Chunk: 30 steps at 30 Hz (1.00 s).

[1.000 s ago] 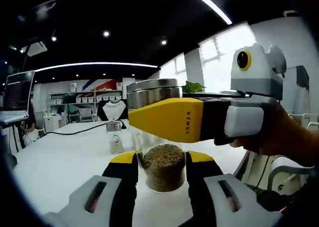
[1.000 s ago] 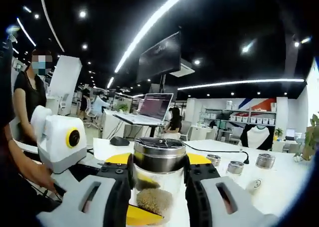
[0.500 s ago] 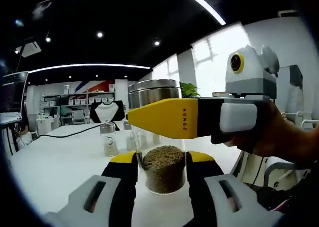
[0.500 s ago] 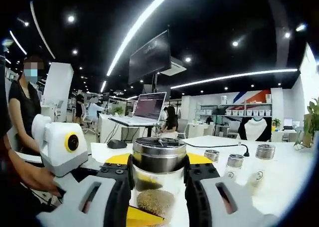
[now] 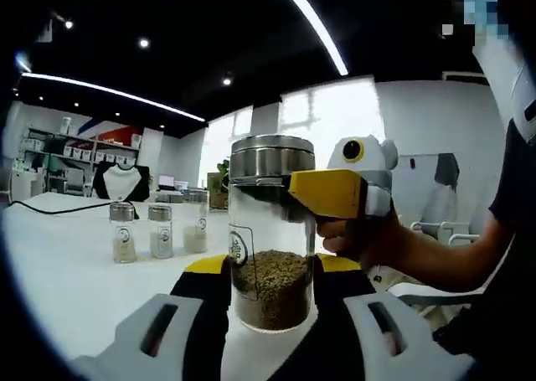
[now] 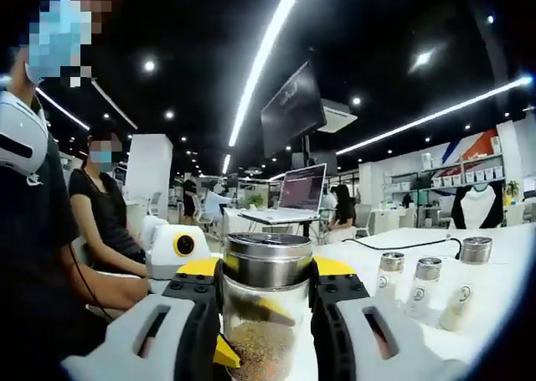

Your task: Rotate the seasoning bottle until the label or dispensing opening points toward the visible target arrow and the bottle remains upright within the marked orientation range

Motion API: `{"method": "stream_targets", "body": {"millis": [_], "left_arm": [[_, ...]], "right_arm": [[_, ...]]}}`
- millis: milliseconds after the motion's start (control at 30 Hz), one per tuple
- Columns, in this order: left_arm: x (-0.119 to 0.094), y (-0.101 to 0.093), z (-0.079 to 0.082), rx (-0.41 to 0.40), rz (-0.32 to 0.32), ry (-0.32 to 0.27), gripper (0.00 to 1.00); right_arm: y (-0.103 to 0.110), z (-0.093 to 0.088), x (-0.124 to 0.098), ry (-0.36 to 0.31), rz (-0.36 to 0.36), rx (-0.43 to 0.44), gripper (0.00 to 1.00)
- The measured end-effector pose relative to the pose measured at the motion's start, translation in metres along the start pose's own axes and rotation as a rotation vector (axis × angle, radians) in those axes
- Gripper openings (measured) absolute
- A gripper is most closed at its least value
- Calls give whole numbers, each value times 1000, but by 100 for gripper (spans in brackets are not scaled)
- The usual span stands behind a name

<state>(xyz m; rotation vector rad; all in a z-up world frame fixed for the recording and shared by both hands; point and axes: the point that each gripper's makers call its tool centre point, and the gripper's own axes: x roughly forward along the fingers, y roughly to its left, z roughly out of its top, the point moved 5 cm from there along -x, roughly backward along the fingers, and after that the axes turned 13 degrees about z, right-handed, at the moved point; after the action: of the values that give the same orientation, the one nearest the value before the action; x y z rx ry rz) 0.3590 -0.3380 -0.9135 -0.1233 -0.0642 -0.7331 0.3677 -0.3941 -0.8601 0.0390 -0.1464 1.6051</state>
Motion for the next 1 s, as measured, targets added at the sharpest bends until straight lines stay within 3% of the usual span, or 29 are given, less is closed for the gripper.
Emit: {"method": "stream_targets", "body": {"millis": [133, 200, 300, 533, 700, 833, 933, 1000], "left_arm": [[-1, -5, -2, 7, -39, 13, 41], [-1, -5, -2, 14, -23, 19, 41], [-2, -3, 0, 95, 45, 24, 41], [2, 7, -3, 230, 270, 40, 40], [2, 16, -4, 190, 412, 27, 40], [1, 21, -5, 175, 463, 27, 40], [0, 27, -9, 272, 527, 63, 40], [1, 28, -11, 287, 520, 76, 40]], "right_arm": [[5, -2, 0, 16, 45, 1, 38], [5, -2, 0, 12, 42, 9, 38], [3, -3, -1, 10, 10, 11, 39], [-4, -11, 5, 20, -158, -29, 38], [-6, -14, 15, 40, -281, -66, 37], [-10, -17, 20, 33, -369, -33, 36], [-12, -22, 24, 60, -400, -24, 36], [-12, -24, 24, 73, -400, -26, 36]]}}
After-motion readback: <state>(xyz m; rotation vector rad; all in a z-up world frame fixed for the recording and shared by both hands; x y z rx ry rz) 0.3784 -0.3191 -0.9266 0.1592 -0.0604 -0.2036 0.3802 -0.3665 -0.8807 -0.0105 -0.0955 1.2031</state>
